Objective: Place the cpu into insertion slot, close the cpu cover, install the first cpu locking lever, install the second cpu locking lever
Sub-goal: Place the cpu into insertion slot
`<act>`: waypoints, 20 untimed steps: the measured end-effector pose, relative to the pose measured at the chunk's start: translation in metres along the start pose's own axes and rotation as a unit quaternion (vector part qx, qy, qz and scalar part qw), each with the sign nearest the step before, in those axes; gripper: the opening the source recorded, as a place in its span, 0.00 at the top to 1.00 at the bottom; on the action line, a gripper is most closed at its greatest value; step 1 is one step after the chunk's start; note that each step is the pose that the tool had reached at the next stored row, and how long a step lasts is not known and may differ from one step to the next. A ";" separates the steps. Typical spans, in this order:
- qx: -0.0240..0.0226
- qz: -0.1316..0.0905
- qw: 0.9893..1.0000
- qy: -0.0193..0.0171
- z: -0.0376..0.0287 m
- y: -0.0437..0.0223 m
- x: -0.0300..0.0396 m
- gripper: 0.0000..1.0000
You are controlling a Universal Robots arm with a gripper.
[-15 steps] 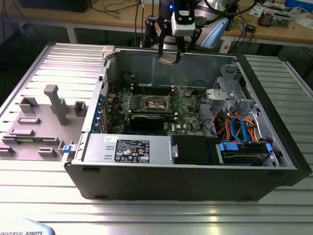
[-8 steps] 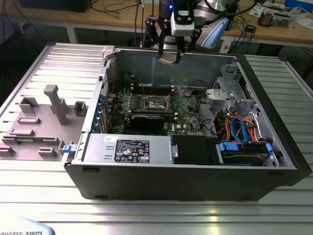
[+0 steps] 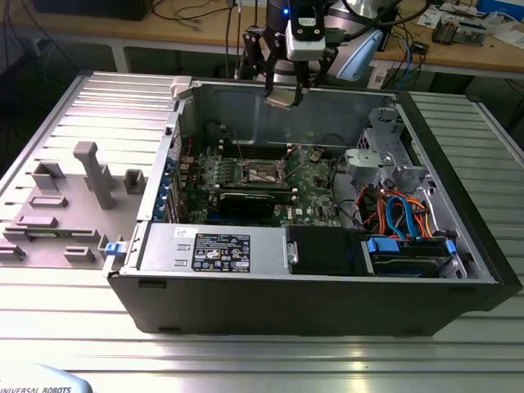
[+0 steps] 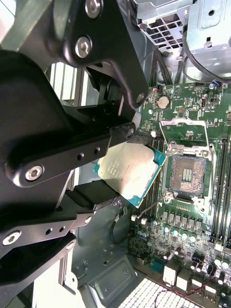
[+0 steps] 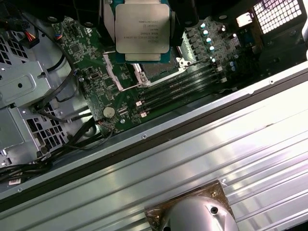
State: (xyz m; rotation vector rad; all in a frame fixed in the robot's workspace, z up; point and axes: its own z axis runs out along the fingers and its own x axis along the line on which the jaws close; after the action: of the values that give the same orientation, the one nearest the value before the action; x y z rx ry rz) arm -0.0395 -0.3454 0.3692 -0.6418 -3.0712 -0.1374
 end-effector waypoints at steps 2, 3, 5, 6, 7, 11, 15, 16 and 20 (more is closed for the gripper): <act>0.000 0.000 1.000 0.000 0.0000 0.0000 0.0000 0.46; 0.000 0.001 1.000 0.000 0.0000 0.0000 0.0000 0.46; 0.000 0.004 1.000 0.000 0.0000 0.0000 0.0000 0.46; 0.000 0.006 1.000 0.000 0.0000 0.0000 0.0000 0.46; 0.000 0.008 1.000 -0.001 0.0000 0.0000 0.0000 0.46; -0.001 0.030 1.000 -0.003 0.0000 0.0000 0.0000 0.46; -0.001 0.066 0.998 -0.006 0.0001 0.0000 0.0000 0.46; -0.001 0.077 0.997 -0.007 0.0000 0.0000 0.0000 0.46; -0.002 0.099 0.995 -0.009 0.0001 0.0000 0.0000 0.46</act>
State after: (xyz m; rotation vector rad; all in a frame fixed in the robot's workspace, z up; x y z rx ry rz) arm -0.0395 -0.3454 0.3691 -0.9480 -3.0001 -0.1372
